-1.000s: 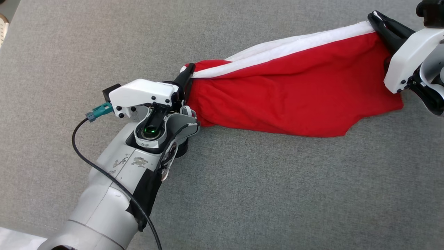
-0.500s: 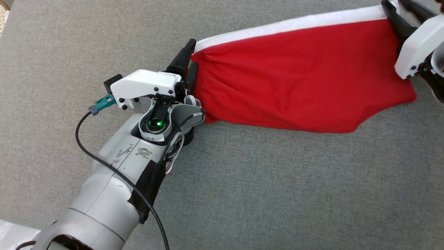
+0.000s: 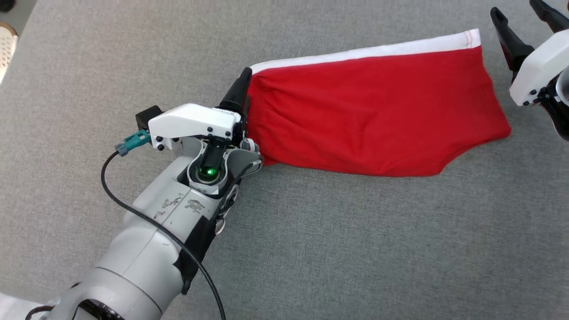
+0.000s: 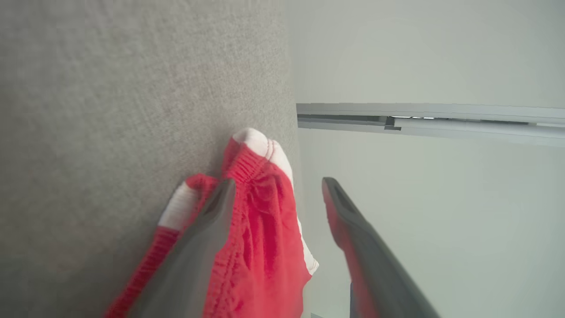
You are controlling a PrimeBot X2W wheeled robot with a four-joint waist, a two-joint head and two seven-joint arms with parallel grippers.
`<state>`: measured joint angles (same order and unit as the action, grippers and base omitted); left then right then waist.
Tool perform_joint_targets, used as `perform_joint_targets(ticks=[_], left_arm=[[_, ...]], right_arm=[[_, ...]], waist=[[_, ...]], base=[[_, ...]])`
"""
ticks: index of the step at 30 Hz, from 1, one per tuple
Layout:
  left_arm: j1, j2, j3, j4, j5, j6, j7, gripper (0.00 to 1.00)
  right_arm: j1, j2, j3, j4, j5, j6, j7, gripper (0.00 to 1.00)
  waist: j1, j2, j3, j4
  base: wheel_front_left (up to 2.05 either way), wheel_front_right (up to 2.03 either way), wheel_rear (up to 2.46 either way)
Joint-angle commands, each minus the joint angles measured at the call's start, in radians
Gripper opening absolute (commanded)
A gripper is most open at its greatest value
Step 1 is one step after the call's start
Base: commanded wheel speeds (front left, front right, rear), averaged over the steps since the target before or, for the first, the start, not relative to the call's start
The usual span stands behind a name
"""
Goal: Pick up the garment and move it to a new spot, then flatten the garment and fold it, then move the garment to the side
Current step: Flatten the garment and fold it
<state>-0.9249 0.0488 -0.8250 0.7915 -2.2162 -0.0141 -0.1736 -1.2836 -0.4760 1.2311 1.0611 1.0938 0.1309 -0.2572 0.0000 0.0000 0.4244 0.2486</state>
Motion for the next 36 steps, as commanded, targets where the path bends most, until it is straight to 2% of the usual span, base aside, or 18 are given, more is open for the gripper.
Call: perform_joint_targets(ticks=[1, 6, 9, 11, 13, 15, 19, 20, 23, 25, 29, 33, 36], left_arm=[[0.002, 0.007, -0.014, 0.014, 0.037, -0.018, -0.017, 1.00], [-0.006, 0.041, -0.098, 0.105, 0.264, -0.072, -0.087, 1.00], [0.003, 0.060, -0.014, 0.194, 0.422, -0.096, -0.090, 1.00], [0.008, 0.069, 0.065, 0.230, 0.575, -0.108, -0.091, 1.00], [0.036, 0.084, 0.161, 0.220, 0.772, -0.110, -0.090, 1.00], [0.101, 0.098, 0.283, 0.140, 0.994, -0.077, -0.090, 1.00], [0.332, 0.063, 0.507, -0.106, 1.375, 0.022, -0.091, 1.00], [0.386, 0.058, 0.550, -0.168, 1.464, 0.036, -0.091, 1.00], [0.551, 0.028, 0.631, -0.303, 1.669, 0.043, -0.091, 1.00], [0.625, 0.015, 0.676, -0.358, 1.759, 0.043, -0.091, 1.00], [0.731, 0.006, 0.732, -0.415, 1.870, 0.035, -0.091, 1.00], [0.790, 0.005, 0.727, -0.445, 1.911, 0.048, -0.091, 1.00], [0.811, 0.004, 0.719, -0.453, 1.923, 0.054, -0.091, 1.00]], right_arm=[[0.009, -0.006, -0.029, -0.008, -0.002, 0.000, -0.009, 1.00], [0.095, -0.022, -0.216, -0.089, -0.096, 0.000, -0.008, 1.00], [0.177, -0.023, -0.363, -0.145, -0.189, 0.000, -0.008, 1.00], [0.250, -0.014, -0.469, -0.187, -0.257, 0.000, -0.008, 1.00], [0.334, 0.006, -0.579, -0.241, -0.319, 0.000, -0.008, 1.00], [0.417, 0.022, -0.686, -0.296, -0.382, 0.000, -0.008, 1.00], [0.594, 0.083, -0.853, -0.385, -0.545, 0.000, -0.008, 1.00], [0.636, 0.103, -0.887, -0.403, -0.584, 0.000, -0.008, 1.00], [0.750, 0.168, -0.971, -0.455, -0.670, 0.000, -0.008, 1.00], [0.812, 0.209, -1.019, -0.479, -0.711, 0.000, -0.008, 1.00], [0.913, 0.282, -1.093, -0.529, -0.765, 0.000, -0.008, 1.00], [0.998, 0.340, -1.157, -0.575, -0.816, 0.000, -0.008, 1.00], [1.029, 0.356, -1.183, -0.588, -0.833, 0.000, -0.008, 1.00]], waist=[[0.0000, 0.0000, -0.030, -0.010], [0.0000, 0.0000, -0.111, -0.039], [0.0000, 0.0000, -0.163, -0.061], [0.0000, 0.0000, -0.195, -0.075], [0.0000, 0.0000, -0.224, -0.089], [0.0000, 0.0000, -0.251, -0.103], [0.0000, 0.0000, -0.302, -0.135], [0.0000, 0.0000, -0.313, -0.144], [0.0000, 0.0000, -0.341, -0.167], [0.0000, 0.0000, -0.355, -0.182], [0.0000, 0.0000, -0.376, -0.202], [0.0000, 0.0000, -0.385, -0.208], [0.0000, 0.0000, -0.389, -0.208]], base=[[0.00, 0.00, 0.00], [0.00, 0.00, 0.00], [0.00, 0.00, 0.00], [0.00, 0.00, 0.00], [0.00, 0.00, 0.00], [0.00, 0.00, 0.00], [0.00, 0.00, 0.00], [0.00, 0.00, 0.00], [0.00, 0.00, 0.00], [0.00, 0.00, 0.00], [0.00, 0.00, 0.00], [0.00, 0.00, 0.00], [0.00, 0.00, 0.00]])
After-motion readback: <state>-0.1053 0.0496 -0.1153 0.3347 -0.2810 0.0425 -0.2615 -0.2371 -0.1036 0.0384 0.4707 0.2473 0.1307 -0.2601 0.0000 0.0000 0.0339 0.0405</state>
